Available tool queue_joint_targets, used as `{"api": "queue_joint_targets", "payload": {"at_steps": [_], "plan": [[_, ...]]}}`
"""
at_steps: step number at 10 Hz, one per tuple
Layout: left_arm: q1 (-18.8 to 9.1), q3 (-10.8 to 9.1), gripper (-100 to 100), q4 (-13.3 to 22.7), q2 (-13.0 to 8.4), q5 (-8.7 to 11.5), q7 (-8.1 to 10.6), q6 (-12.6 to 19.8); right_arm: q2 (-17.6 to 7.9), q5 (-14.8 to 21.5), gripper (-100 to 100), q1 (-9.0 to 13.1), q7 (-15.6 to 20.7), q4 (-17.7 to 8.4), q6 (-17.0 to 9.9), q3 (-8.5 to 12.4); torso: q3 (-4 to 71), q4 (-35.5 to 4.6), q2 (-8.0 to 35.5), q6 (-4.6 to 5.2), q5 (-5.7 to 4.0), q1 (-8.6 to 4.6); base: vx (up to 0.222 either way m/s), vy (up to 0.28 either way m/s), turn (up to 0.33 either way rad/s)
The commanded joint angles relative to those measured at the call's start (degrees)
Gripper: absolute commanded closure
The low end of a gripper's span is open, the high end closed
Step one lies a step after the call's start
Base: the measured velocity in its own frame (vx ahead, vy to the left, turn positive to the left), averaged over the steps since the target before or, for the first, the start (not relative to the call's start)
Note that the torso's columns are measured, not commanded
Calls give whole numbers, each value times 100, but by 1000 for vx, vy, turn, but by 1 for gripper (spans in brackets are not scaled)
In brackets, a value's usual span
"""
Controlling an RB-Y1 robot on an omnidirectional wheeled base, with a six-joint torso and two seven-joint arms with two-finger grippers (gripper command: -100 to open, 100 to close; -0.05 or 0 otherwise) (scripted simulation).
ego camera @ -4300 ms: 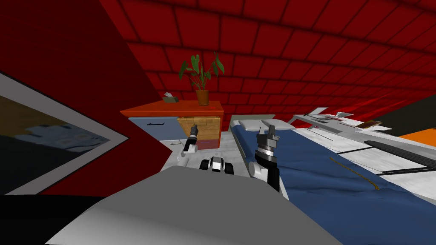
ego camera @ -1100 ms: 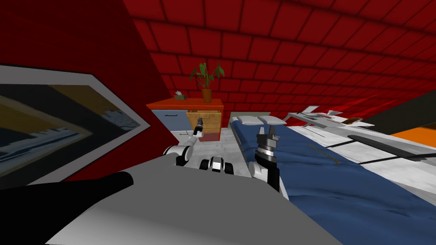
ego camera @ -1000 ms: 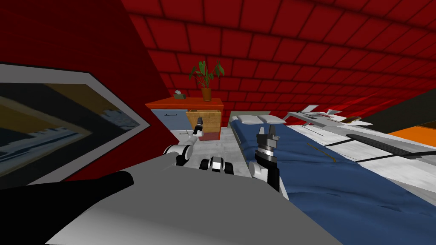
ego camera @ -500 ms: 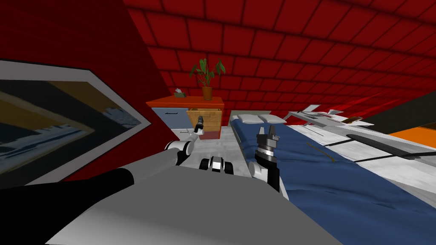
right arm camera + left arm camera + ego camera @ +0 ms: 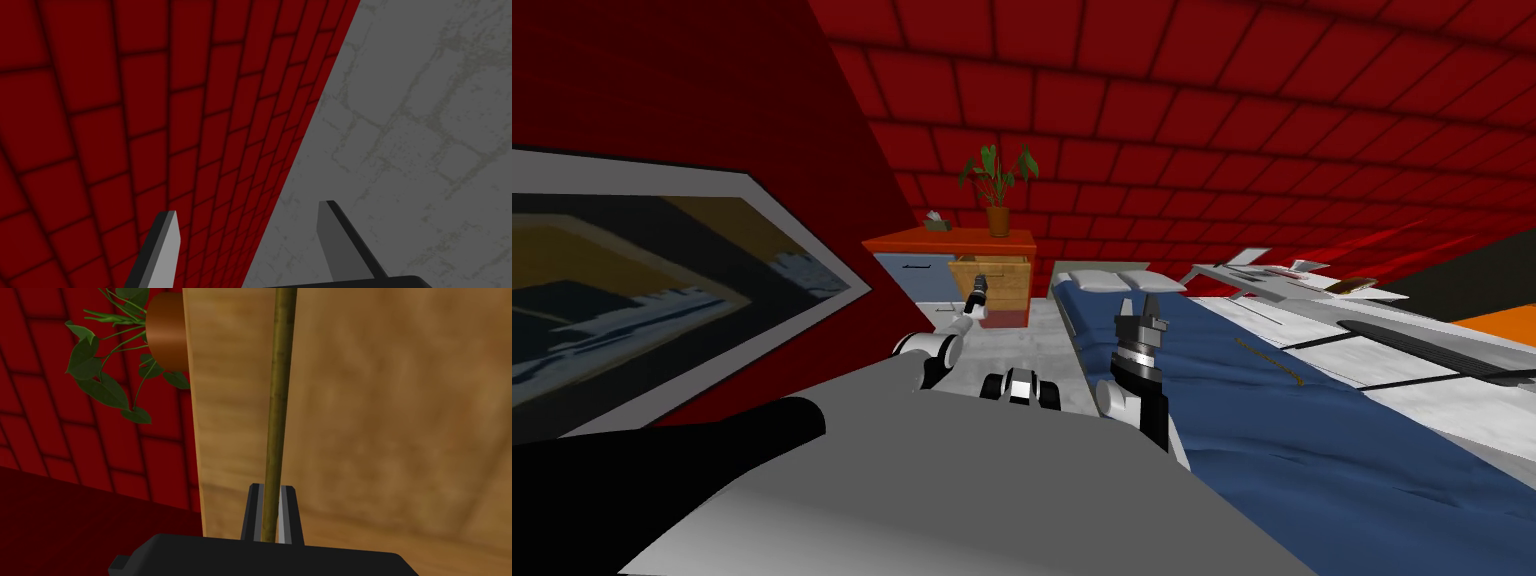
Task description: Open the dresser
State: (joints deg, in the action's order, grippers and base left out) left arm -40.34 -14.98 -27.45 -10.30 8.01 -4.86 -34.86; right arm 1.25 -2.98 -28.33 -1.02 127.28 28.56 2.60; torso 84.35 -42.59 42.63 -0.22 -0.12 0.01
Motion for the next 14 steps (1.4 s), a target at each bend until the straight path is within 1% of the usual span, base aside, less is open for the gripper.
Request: {"api": "queue_joint_targets", "payload": {"at_steps": [1, 3, 4, 5, 6, 7, 8, 9, 10, 11, 13, 14], "plan": [[77, 171, 100, -147, -193, 26, 237, 48, 0, 0, 0, 0, 0, 0, 0, 0, 0, -3, 0, 2, 1, 9, -10, -79, 44], [308, 495, 100, -414, -476, 59, 611, 127, 0, 0, 0, 0, 0, 0, 0, 0, -1, -7, 2, -5, -3, 1, -9, -112, 90], [308, 495, 100, -414, -476, 59, 644, 127, 0, 0, 0, 0, 0, 0, 0, 0, -6, -6, 10, -20, -4, 2, -18, -99, 62], [308, 495, 100, -414, -476, 59, 644, 127, -1, 0, 0, 0, 0, 0, 0, 0, -7, -10, 11, -2, -2, 9, -12, -40, 11], [423, 656, 100, -544, -617, 76, 847, 166, -1, 0, 0, 0, 0, 0, 0, 1, -6, -12, 9, 9, -1, 13, -27, -52, 32], [423, 656, 100, -453, -617, 76, 847, 166, -1, 0, 0, 0, 0, 0, 0, 1, -7, -11, 12, -3, -4, 3, -16, -61, 44], [423, 656, 100, -548, -617, 76, 847, 166, -1, 0, 0, 0, 0, 0, 0, 1, -5, -4, 7, -7, -2, 1, -6, -36, 22], [538, 818, 100, -681, -758, 92, 1050, 206, -1, 0, 0, 0, 0, 0, 0, 1, -2, -10, 2, 1, -5, 4, -14, -65, 62], [538, 818, 100, -681, -758, 92, 1050, 206, -1, 0, 0, 0, 0, 0, 0, 1, -6, -12, 9, -6, -8, -7, -11, -69, 56], [653, 979, 100, -815, -900, 109, 1253, 246, -1, 0, 0, 0, 0, 0, 0, 1, -8, -13, 12, -2, -8, -7, -11, -98, 77], [883, 1303, 100, -1082, -1182, 142, 1588, 325, 0, 0, 0, 0, 0, 0, 0, 0, -9, -11, 14, -6, -10, -15, -27, -151, 132], [883, 1303, 100, -1082, -1182, 142, 1660, 325, 0, 0, 0, 0, 0, 0, 0, 0, -10, -8, 17, 2, -8, -18, -48, -102, 67]]}}
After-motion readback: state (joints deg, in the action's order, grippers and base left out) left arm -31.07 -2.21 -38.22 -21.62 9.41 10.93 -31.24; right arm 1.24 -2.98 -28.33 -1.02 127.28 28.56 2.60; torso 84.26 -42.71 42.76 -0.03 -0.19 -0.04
